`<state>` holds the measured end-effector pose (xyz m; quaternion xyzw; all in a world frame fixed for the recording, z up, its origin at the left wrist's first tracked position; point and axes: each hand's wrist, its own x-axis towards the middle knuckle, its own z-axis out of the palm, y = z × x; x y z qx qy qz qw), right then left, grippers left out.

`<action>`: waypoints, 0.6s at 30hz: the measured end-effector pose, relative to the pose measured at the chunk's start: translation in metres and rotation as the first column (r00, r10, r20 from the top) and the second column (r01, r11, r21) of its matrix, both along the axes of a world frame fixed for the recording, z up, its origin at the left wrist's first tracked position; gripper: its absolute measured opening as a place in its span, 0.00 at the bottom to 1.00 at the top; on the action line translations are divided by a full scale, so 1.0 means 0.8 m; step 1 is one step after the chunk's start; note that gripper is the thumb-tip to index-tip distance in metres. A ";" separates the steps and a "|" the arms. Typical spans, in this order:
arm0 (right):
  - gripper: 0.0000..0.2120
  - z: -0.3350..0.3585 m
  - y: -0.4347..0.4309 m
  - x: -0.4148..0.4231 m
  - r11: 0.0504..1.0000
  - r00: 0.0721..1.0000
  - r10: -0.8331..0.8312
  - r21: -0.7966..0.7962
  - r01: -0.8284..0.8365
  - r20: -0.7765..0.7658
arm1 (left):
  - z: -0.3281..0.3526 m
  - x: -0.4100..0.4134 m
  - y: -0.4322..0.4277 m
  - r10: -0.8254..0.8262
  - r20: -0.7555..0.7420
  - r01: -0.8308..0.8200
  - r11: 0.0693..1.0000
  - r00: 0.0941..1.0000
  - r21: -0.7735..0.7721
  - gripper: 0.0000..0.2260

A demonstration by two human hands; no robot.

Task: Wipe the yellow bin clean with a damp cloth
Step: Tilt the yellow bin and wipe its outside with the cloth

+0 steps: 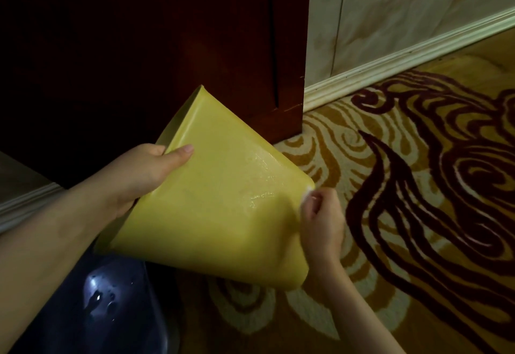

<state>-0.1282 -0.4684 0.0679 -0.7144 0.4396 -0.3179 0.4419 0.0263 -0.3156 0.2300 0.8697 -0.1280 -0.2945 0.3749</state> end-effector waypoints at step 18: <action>0.09 -0.047 0.006 -0.032 0.992 0.991 -0.032 0.115 0.048 -0.133 | -0.002 0.016 0.045 -0.037 0.079 0.046 0.992 0.996 -0.120 0.33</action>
